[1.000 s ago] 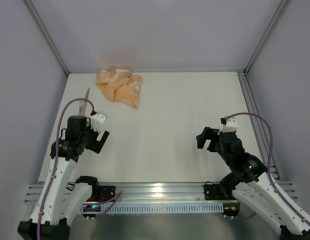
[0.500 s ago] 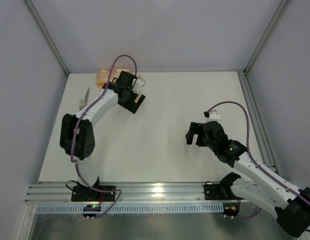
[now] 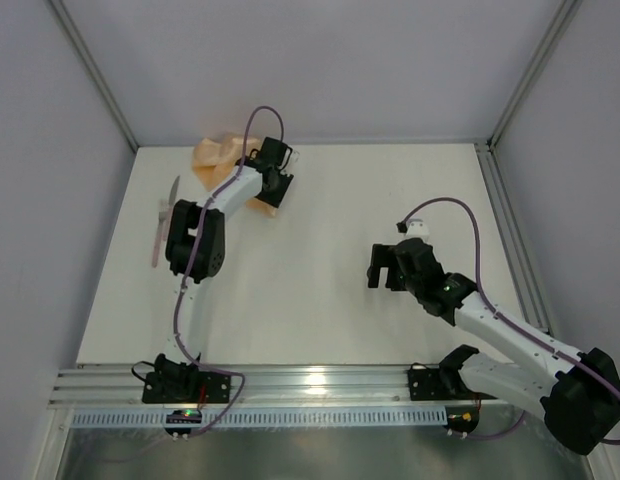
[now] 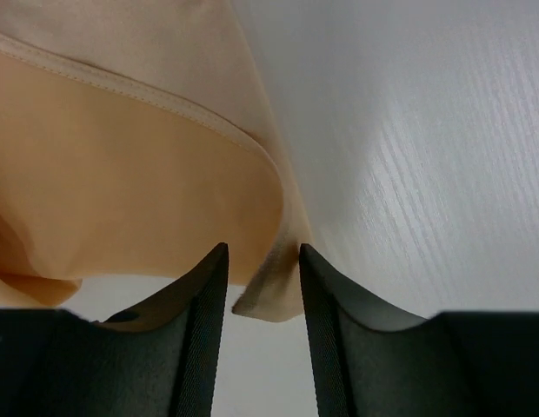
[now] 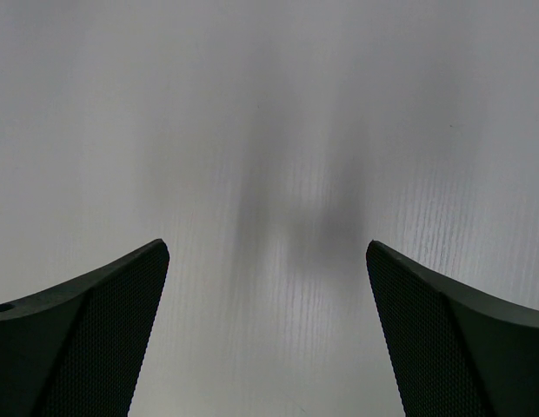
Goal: Fold the napkin into a case and place the utensils inside
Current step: Pick up the crumpled napkin from the corner of the board.
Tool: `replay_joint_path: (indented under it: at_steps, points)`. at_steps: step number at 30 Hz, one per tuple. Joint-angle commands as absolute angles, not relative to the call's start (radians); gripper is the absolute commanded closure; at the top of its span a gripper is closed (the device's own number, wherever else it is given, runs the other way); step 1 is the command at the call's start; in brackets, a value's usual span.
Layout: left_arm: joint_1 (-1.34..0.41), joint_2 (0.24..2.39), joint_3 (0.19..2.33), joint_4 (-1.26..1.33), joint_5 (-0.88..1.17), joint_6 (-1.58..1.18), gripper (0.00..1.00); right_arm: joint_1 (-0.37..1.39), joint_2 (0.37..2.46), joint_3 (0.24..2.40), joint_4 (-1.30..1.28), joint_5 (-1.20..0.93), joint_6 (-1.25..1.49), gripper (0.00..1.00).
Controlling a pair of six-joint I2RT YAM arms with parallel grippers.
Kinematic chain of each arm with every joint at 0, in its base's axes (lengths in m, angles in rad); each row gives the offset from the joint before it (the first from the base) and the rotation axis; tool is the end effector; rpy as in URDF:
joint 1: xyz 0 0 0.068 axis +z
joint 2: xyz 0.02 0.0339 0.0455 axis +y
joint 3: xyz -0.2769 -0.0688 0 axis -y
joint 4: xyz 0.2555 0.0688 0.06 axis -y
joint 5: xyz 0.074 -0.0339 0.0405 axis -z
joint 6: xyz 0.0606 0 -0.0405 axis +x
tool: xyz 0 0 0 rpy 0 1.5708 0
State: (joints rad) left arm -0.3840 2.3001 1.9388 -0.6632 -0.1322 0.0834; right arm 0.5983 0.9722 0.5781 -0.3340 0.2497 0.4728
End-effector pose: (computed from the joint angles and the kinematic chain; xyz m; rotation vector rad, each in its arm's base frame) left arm 0.4985 -0.1928 0.1712 0.5513 2.5228 0.0607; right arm 0.1919 0.1127 0.2112 -0.0150 2.2867 0.2758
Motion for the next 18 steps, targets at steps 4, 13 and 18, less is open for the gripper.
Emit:
replay_joint_path:
  at_steps: [4, 13, 18]
  points:
    - [-0.380, 2.269, 1.950, -0.644, -0.140, 0.064, 0.83, 0.595, 0.982, 0.617, -0.278, 0.281, 0.453, 0.01]
    - [-0.359, 1.935, 1.743, -0.617, -0.411, 0.256, 1.00, 0.597, 0.913, 0.629, -0.318, 0.279, 0.451, 0.01]
    - [-0.261, 1.680, 1.736, -0.659, -0.440, 0.385, 1.00, 0.597, 0.864, 0.630, -0.331, 0.272, 0.453, 0.01]
